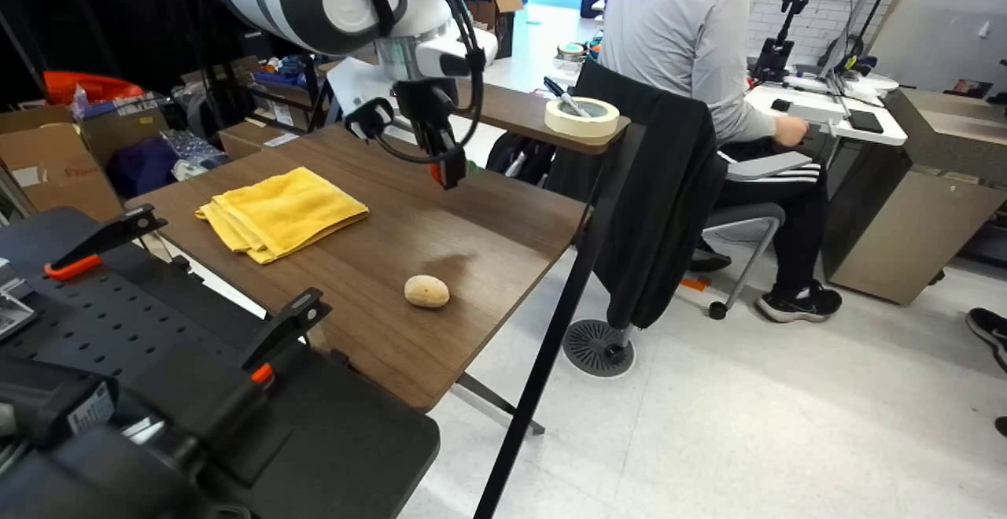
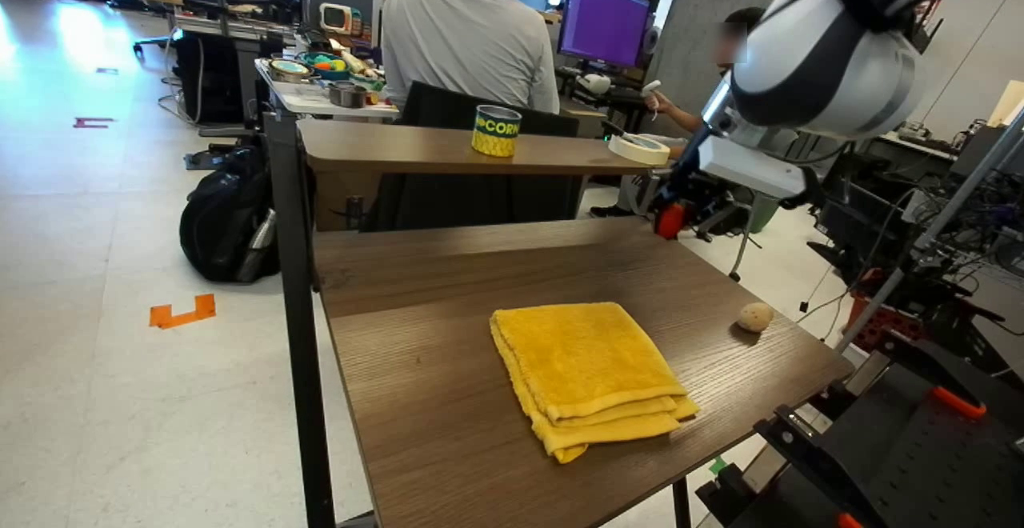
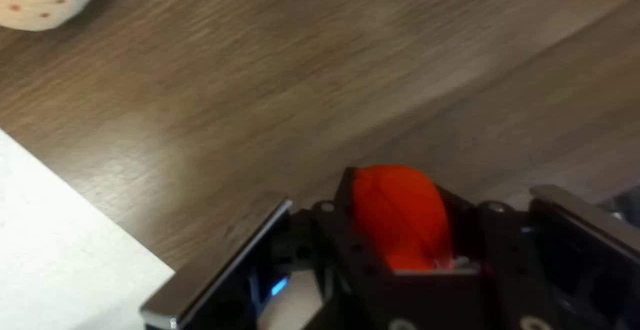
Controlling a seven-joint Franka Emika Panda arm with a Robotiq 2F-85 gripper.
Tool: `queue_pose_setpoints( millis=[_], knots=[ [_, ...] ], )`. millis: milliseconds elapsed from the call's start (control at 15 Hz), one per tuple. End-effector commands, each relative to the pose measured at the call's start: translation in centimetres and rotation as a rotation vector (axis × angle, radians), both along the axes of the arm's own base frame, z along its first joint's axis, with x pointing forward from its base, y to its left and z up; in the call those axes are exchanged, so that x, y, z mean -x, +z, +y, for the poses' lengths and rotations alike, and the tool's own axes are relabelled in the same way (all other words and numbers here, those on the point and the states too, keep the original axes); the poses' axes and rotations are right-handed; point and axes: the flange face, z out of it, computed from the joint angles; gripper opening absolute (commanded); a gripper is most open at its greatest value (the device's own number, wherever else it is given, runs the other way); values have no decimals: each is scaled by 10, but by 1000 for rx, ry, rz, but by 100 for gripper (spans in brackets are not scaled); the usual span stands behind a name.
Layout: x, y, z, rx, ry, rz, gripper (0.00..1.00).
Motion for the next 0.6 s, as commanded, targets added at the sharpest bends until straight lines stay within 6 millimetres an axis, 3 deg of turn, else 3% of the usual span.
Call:
queue_pose_setpoints(
  millis=[0,267,533],
  knots=[
    [-13,42,76,-44,30,-70,6],
    [-31,61,150,-54,66,-85,6],
    [-35,55,196,-37,117,-89,6]
  ],
)
